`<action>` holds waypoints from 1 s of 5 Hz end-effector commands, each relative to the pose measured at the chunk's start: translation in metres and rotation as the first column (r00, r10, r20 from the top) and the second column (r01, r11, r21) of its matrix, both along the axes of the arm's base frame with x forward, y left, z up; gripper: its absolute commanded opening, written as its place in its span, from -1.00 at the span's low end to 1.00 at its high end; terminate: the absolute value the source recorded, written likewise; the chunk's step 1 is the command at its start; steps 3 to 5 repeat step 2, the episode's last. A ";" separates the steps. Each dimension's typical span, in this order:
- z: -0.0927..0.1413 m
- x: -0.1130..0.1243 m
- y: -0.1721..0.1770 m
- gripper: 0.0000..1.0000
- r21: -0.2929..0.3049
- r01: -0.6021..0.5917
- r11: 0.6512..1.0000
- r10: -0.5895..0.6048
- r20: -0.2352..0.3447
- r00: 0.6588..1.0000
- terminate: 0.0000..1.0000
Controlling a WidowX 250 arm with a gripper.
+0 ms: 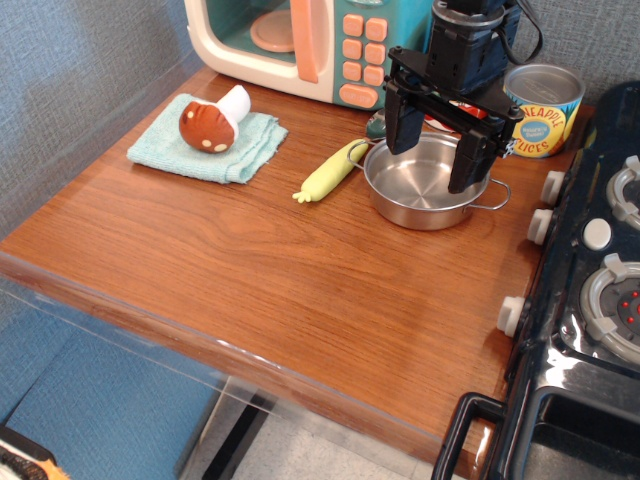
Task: PLACE THE POT NEAR TIN
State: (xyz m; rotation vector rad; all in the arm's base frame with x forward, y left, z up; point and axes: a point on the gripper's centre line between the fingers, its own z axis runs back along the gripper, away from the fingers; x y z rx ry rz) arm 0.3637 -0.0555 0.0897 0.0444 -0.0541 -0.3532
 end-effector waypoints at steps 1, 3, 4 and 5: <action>0.022 -0.002 0.004 1.00 -0.007 0.000 1.000 0.000 0.059 0.998 -1.00; 0.022 -0.002 0.004 1.00 -0.007 0.000 1.000 0.000 0.059 0.998 1.00; 0.022 -0.002 0.004 1.00 -0.007 0.000 1.000 0.000 0.059 0.998 1.00; 0.022 -0.002 0.004 1.00 -0.007 0.000 1.000 0.000 0.059 0.998 1.00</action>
